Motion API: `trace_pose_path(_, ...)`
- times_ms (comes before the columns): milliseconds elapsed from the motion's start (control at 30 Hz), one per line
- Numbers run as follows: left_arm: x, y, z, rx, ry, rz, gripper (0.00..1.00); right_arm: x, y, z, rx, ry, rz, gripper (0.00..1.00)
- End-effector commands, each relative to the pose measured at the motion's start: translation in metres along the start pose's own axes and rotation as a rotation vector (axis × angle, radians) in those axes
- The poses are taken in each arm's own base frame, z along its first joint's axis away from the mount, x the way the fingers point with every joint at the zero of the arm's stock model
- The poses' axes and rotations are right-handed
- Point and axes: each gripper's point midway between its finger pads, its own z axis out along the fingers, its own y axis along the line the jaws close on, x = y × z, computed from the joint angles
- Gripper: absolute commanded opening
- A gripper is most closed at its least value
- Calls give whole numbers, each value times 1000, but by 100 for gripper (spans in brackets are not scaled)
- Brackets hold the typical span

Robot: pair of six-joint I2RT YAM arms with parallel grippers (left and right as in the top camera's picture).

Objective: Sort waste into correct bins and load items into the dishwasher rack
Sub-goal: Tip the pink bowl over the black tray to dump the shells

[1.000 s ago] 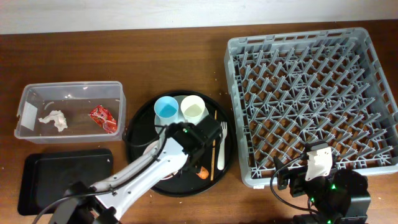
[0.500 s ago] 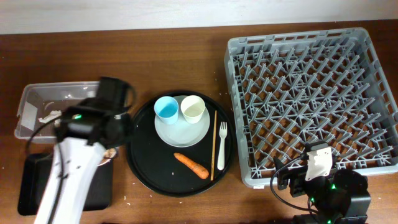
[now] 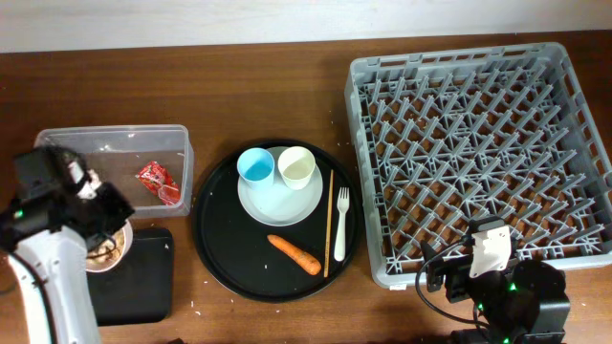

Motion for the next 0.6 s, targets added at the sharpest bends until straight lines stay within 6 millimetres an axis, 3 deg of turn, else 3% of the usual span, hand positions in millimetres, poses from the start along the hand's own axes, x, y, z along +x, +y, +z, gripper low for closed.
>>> trace_pose_path(0,12,7,19,188,41,-53,0,-4,-1,-2,5,-12,12,99)
trace_pose_path(133,15,37,25,378,9,-206,0,-4,-1,-2,5,-13,12,99)
trace_pose_path(300,0,60,3,705,-203,-348,0,-4,-1,-2,5,-12,12,99)
trace_pose_path(400,4,79,4,768,-291,-426,0,-4,-1,-2,5,-13,11,99)
trace_pose_path(567,5,81,3,800,-336,-404,0,-4,-1,-2,5,-13,12,99)
